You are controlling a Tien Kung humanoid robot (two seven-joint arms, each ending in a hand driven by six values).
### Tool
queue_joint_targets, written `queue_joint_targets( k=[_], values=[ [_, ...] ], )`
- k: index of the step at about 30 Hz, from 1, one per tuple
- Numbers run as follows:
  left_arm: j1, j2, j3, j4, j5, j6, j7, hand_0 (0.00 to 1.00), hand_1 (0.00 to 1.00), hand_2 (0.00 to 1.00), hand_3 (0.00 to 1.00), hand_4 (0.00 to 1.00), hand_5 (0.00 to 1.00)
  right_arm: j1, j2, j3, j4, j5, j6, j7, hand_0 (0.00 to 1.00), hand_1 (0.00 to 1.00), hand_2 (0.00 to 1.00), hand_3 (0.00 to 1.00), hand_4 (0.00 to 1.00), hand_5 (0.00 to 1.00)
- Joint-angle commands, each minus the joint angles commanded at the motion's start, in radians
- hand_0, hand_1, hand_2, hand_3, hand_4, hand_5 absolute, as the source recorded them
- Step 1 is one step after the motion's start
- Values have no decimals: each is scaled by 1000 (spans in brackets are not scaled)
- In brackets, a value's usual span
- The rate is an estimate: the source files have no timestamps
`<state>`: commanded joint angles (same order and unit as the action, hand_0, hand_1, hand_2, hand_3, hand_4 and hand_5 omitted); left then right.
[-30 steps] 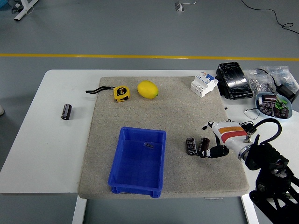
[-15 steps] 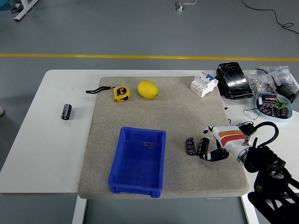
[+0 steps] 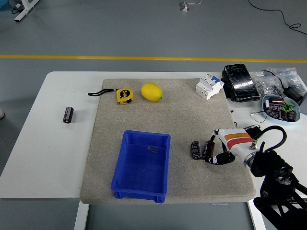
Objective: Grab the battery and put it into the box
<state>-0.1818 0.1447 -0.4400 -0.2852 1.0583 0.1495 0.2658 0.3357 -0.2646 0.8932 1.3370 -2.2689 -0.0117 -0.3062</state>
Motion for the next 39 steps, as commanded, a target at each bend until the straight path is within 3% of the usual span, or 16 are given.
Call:
queue_joint_targets(
  k=[25,32,39],
  values=[
    [4,1,-6,-1,13,-4,3,696,670,729,633,653,666,1,-2,1,17,0,-56,3,69,71,180,468,998,385],
    [1,2,1,-1,0,-1,-1,696,670,728,634,654,667,10,-13,20,63,0,-48,-3,70,68,178,465,998,379],
    [-2,5,2,1,-2,0,-2,696,669,726,634,654,667,33,-17,14,152,0,-31,-14,70,68,178,467,998,372]
  ],
)
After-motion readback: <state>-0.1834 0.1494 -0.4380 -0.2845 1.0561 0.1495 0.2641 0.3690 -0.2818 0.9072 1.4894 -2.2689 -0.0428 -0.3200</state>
